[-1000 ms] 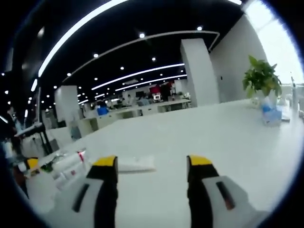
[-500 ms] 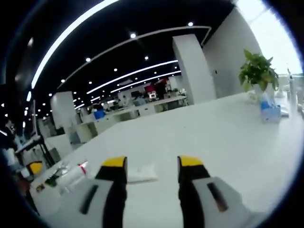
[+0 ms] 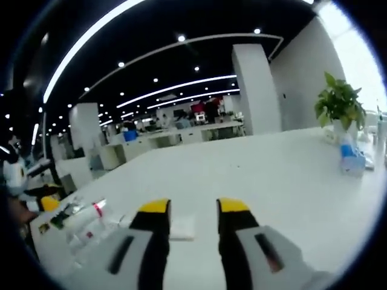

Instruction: Arrange the skincare products in the storage area until every visible bottle or jar stands upright without overlapping.

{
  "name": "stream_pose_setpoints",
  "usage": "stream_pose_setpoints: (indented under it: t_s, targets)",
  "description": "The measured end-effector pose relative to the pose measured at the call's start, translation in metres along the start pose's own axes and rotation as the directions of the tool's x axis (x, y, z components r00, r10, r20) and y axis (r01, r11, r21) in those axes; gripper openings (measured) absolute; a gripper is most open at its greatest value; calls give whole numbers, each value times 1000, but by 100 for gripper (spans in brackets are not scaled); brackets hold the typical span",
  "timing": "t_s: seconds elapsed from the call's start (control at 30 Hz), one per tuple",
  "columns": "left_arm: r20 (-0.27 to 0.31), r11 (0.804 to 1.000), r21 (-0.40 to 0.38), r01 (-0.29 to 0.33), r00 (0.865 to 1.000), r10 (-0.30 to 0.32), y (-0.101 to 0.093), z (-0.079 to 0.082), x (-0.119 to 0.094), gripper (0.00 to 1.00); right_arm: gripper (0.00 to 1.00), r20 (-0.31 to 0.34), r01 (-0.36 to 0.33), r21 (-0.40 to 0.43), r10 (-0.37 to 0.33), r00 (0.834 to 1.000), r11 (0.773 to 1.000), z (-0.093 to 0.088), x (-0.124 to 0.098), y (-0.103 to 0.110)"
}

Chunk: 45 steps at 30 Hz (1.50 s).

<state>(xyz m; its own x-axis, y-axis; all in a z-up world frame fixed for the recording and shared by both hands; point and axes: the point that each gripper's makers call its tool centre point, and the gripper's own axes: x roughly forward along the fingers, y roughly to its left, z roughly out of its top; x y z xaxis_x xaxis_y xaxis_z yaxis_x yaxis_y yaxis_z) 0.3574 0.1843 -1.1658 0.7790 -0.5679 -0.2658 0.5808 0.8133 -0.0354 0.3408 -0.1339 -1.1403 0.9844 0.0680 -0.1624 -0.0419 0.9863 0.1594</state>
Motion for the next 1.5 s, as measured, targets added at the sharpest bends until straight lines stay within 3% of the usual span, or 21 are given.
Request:
stream_pose_setpoints:
  t_s: [0.2,0.33,0.43,0.57,0.6,0.73,0.77,0.8,0.83,0.87,0.97,1.0,1.07,1.17,1.23,1.3,1.33,1.37,1.43,1.47,1.5]
  targets:
    - [-61,996,45,80,995,-77,-9,2,24,69,34,-44,-71,-2,71,996,997,-7,9,8]
    - [-142,977,124,170,978,-152,-19,-2,40,64,36,-85,-110,-11,108,991,994,-15,14,10]
    - [-158,969,138,203,971,-181,-22,-2,51,60,36,-101,-127,-6,125,987,992,-18,17,11]
    - [-220,952,128,277,944,-245,-36,-4,62,58,35,-142,-152,23,153,978,988,-29,23,12]
    - [-257,947,122,298,931,-260,-39,-7,66,57,35,-147,-151,22,153,977,988,-31,24,12]
    - [-290,929,135,344,911,-295,-45,-7,78,55,36,-177,-161,38,165,970,986,-41,29,11]
    - [-301,918,138,372,899,-319,-50,-7,81,55,36,-184,-164,44,169,968,986,-43,30,11]
    - [-321,894,120,432,869,-377,-60,-8,84,55,36,-187,-164,46,170,968,985,-43,31,11]
    - [-349,867,73,493,827,-441,-71,-11,83,55,36,-192,-166,51,172,966,985,-45,32,11]
    - [-366,864,30,503,810,-459,-75,-12,86,55,36,-206,-169,63,179,962,984,-49,33,10]
    - [-378,861,51,506,808,-452,-75,-10,94,55,34,-226,-175,78,189,956,981,-54,35,10]
    - [-407,837,146,527,804,-434,-76,-11,99,53,34,-243,-178,58,187,952,982,-58,36,10]
    - [-424,826,160,540,793,-437,-79,-13,101,51,34,-245,-179,56,187,951,982,-59,37,10]
    - [-462,814,144,563,766,-448,-86,-19,109,50,35,-261,-180,47,186,947,983,-60,42,9]
    - [-485,800,168,575,755,-441,-87,-21,114,48,35,-281,-193,42,197,939,980,-64,46,10]
    - [-524,774,194,603,731,-438,-91,-26,120,43,36,-307,-203,53,209,929,978,-69,51,12]
    - [-534,755,225,617,726,-434,-92,-27,124,40,35,-310,-210,55,216,926,976,-70,53,13]
    - [-540,748,233,621,723,-432,-92,-27,125,38,35,-310,-213,57,220,925,975,-70,54,14]
    - [-574,736,226,638,698,-429,-95,-31,130,35,36,-328,-218,65,227,917,974,-75,60,15]
    - [-606,722,193,665,659,-446,-98,-35,127,34,35,-340,-216,64,225,913,974,-77,63,14]
    - [-626,716,175,675,638,-449,-99,-38,127,34,35,-350,-216,62,224,909,974,-80,65,14]
